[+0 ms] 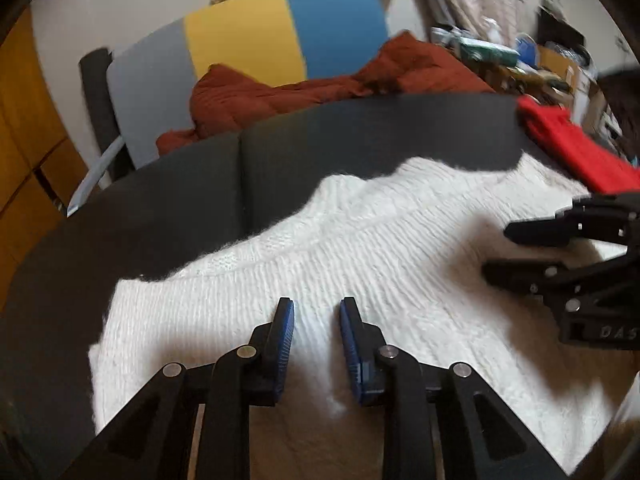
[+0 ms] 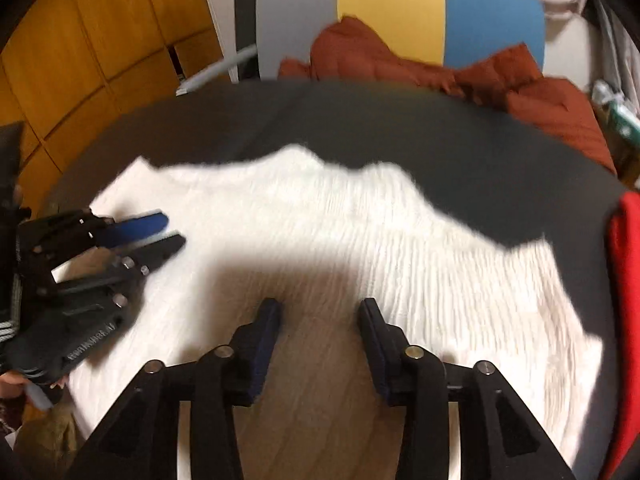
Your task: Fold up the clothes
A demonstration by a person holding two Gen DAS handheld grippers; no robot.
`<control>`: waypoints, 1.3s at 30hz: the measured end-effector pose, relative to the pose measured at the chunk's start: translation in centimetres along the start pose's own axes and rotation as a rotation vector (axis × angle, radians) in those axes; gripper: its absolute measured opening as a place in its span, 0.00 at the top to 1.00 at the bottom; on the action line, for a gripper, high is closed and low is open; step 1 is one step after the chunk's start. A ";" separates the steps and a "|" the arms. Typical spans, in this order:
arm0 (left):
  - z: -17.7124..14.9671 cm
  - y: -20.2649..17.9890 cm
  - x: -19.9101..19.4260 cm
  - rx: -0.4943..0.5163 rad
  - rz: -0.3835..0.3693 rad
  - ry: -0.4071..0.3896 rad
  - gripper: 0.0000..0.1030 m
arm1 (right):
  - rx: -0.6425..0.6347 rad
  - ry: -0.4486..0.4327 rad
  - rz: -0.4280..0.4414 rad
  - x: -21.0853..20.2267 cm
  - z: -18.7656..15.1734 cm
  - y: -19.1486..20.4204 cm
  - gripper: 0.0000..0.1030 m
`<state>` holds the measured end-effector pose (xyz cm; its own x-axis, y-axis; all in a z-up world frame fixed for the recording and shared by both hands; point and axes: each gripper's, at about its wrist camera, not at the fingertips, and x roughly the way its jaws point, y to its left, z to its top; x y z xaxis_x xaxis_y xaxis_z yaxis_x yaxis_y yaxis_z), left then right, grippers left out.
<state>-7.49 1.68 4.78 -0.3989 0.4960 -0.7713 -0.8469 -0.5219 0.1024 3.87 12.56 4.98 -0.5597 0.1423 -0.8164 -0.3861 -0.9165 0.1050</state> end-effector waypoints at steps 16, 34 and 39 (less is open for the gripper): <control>-2.4 4.2 0.7 -0.234 -0.157 -0.098 0.54 | 0.162 -0.210 0.140 -1.1 -1.0 -2.1 0.40; -6.3 4.7 -2.3 -0.239 -0.214 -0.160 0.54 | 0.788 -0.305 0.180 -11.2 -18.5 -15.2 0.19; -5.2 4.6 -1.4 -0.207 -0.217 -0.134 0.54 | 0.893 -0.335 0.322 -11.3 -21.1 -16.2 0.41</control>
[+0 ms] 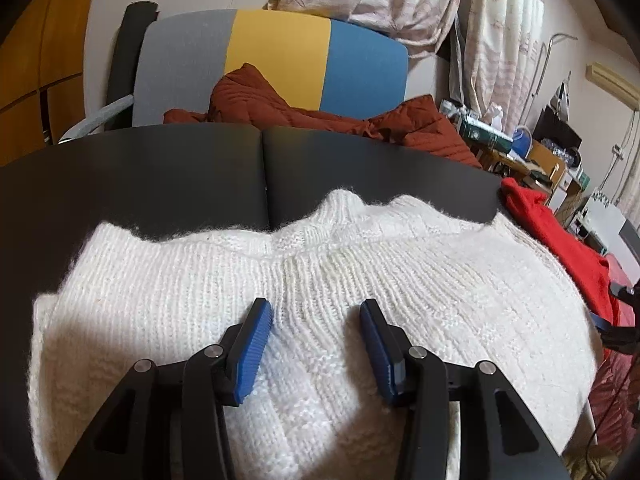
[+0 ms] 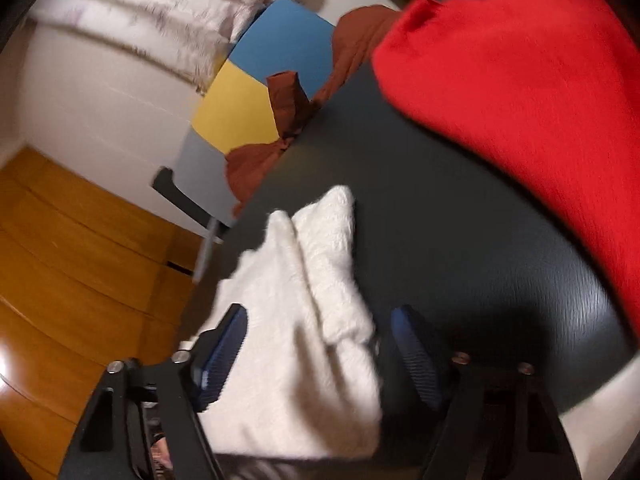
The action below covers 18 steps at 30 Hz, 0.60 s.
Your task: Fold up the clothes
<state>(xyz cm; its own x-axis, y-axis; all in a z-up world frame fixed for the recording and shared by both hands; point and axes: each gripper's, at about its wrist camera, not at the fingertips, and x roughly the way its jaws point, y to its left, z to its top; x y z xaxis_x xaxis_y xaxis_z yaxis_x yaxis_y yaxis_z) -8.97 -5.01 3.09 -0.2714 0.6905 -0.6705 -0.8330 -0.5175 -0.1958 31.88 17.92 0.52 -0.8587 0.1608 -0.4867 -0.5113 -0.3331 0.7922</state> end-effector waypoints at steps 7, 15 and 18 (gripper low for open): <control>3.0 -0.1 1.8 0.026 0.003 0.095 0.54 | 0.048 0.047 0.088 0.8 -1.2 -0.4 0.64; 3.0 -10.7 1.9 0.133 -0.121 0.082 0.55 | -0.002 -0.077 -0.087 2.0 0.0 1.1 0.65; 1.0 -14.0 3.5 0.316 -0.063 0.074 0.53 | -0.010 -0.010 -0.072 4.4 1.7 1.3 0.65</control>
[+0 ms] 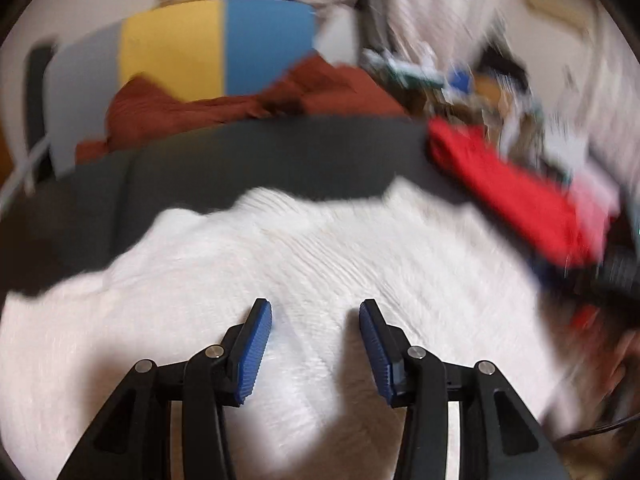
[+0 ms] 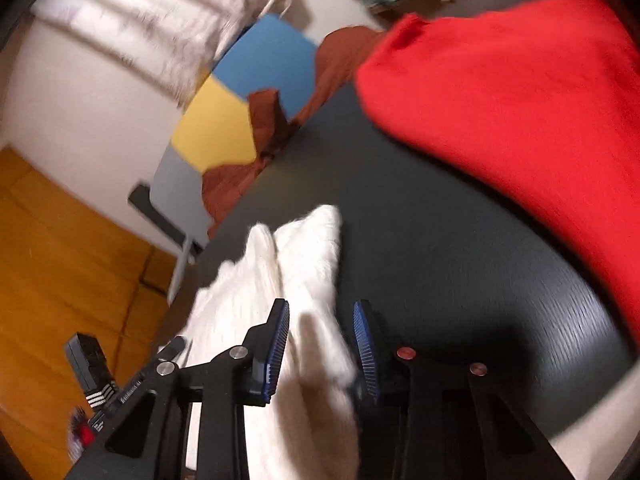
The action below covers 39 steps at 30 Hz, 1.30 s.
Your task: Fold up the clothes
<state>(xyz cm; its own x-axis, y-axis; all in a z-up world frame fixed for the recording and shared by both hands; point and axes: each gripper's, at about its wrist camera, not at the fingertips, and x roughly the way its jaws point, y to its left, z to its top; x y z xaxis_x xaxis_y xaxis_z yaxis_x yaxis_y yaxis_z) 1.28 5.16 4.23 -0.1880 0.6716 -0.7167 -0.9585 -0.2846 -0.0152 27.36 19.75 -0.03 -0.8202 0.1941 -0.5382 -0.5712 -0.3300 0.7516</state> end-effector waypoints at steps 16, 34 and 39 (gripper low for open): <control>-1.3 0.5 -0.1 -0.051 -0.062 -0.077 0.52 | -0.271 0.013 -0.246 5.6 3.9 2.9 1.00; -0.8 0.3 -0.2 -0.059 -0.030 -0.049 0.50 | -0.127 0.077 0.033 1.6 0.6 2.5 0.19; -0.3 -0.3 -1.3 -0.073 0.066 0.017 0.50 | -0.173 0.092 -0.022 3.4 0.5 3.6 0.23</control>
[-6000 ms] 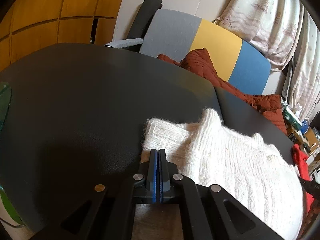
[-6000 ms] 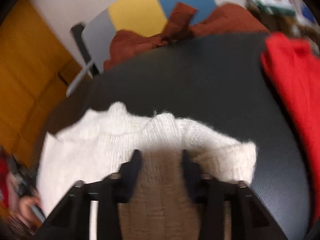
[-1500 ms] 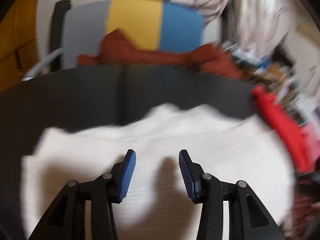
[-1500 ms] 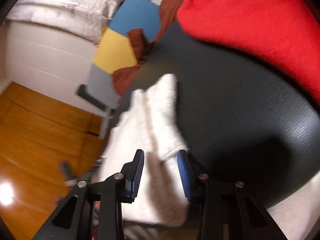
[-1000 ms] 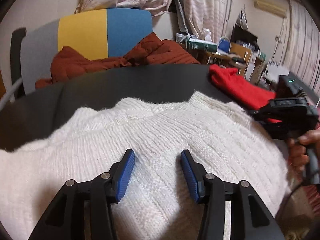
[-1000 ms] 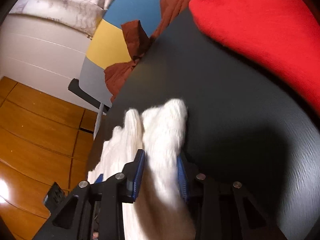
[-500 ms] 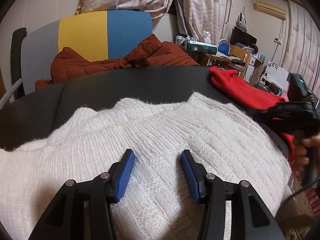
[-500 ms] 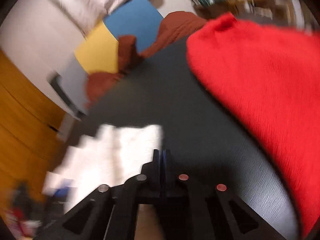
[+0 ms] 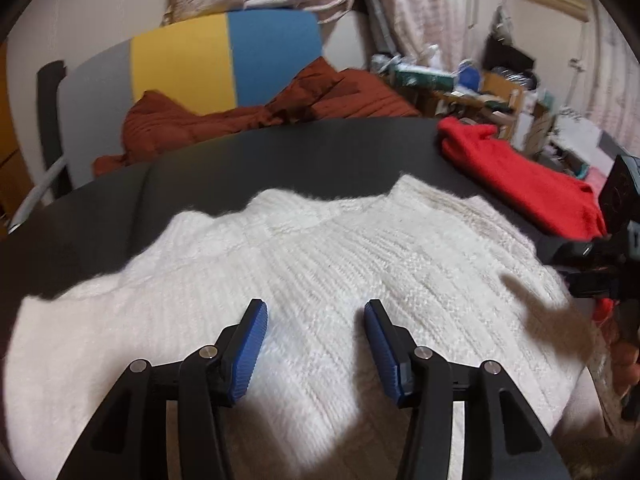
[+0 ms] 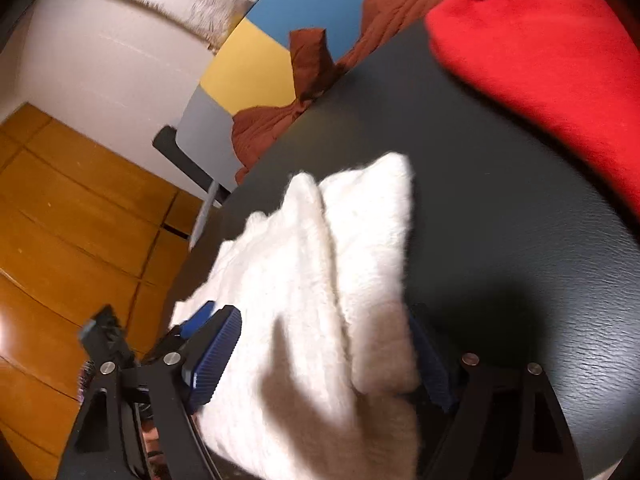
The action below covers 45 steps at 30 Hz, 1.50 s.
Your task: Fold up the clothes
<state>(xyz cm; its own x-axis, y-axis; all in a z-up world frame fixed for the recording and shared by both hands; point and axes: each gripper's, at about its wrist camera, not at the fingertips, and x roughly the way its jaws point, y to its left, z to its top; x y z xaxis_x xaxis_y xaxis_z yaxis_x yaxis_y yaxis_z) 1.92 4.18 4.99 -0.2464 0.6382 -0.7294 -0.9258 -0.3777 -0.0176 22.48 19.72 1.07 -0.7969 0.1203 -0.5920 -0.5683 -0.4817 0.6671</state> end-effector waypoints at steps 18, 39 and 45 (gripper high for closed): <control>-5.3 10.3 -5.1 -0.283 0.136 0.062 0.48 | 0.099 0.043 0.093 0.2 -0.2 -1.6 0.53; -5.7 10.8 -8.2 -0.348 0.106 -0.002 0.48 | 0.008 0.060 0.056 0.1 0.7 1.6 0.78; -8.7 13.2 -8.9 -0.345 0.181 0.038 0.48 | 0.039 -0.005 0.024 -3.8 3.2 1.0 0.79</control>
<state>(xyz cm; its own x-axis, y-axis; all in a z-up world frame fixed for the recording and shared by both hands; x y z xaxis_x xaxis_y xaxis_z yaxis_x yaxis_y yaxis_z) -5.65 -12.31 5.34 -0.3801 0.5180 -0.7663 -0.7159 -0.6894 -0.1109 24.31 21.54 5.40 -0.8116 0.1133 -0.5732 -0.5561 -0.4505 0.6984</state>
